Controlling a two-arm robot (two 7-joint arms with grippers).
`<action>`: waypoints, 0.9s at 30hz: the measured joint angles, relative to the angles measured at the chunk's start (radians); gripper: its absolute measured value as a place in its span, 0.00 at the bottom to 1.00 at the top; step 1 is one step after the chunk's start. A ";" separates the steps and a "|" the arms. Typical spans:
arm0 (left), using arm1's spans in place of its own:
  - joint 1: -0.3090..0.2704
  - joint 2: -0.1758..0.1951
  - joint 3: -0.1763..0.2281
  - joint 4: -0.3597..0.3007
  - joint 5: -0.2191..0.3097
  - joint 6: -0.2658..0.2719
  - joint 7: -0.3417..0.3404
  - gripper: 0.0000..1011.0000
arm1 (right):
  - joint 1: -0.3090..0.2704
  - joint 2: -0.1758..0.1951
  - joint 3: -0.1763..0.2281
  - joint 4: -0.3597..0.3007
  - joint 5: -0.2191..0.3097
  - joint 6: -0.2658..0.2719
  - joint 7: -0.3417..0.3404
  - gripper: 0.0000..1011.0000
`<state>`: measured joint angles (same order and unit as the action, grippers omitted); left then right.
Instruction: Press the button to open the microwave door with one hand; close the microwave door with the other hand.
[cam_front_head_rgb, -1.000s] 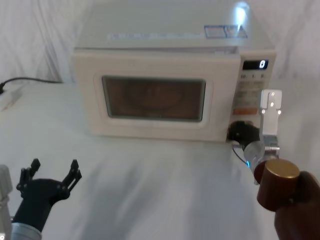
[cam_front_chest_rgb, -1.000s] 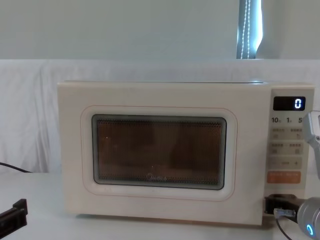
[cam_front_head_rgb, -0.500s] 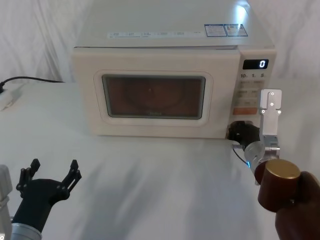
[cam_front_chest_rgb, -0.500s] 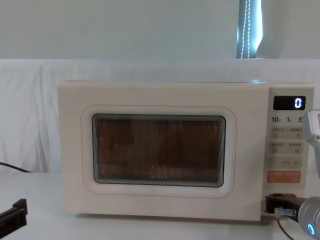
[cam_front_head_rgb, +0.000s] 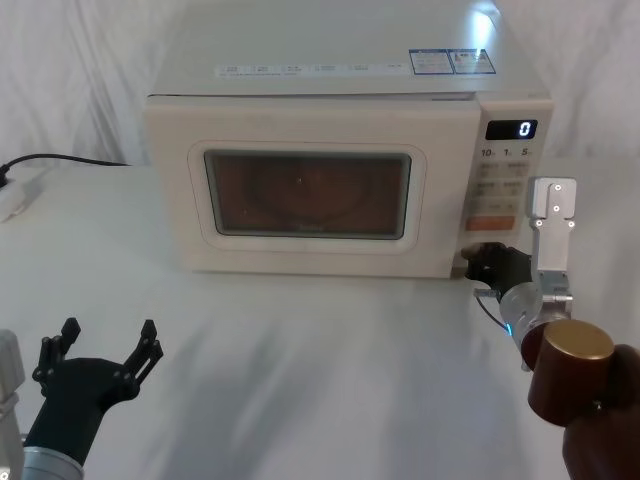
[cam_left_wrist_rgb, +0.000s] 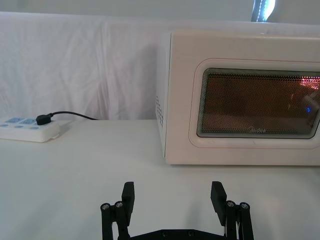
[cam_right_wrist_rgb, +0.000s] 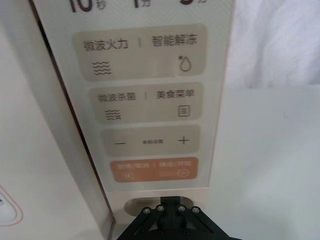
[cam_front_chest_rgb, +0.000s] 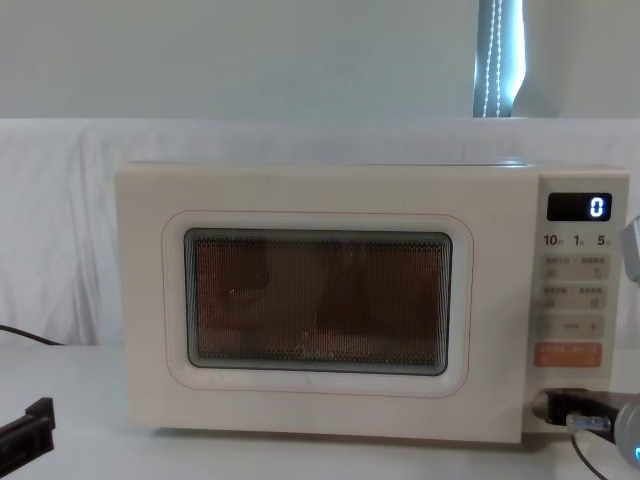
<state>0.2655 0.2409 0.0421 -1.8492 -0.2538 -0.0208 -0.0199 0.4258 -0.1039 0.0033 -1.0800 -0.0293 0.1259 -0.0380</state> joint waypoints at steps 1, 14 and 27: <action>0.000 0.000 0.000 0.000 0.000 0.000 0.000 0.99 | -0.001 0.001 0.000 -0.001 0.000 0.001 0.001 0.00; 0.000 0.000 0.000 0.000 0.000 0.000 0.000 0.99 | -0.015 0.014 0.003 -0.015 0.002 0.013 0.014 0.00; 0.000 0.000 0.000 0.000 0.000 0.000 0.000 0.99 | -0.021 0.020 -0.004 -0.027 0.004 0.016 0.028 0.00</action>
<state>0.2655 0.2409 0.0421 -1.8492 -0.2538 -0.0208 -0.0199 0.4047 -0.0834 -0.0003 -1.1067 -0.0250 0.1415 -0.0099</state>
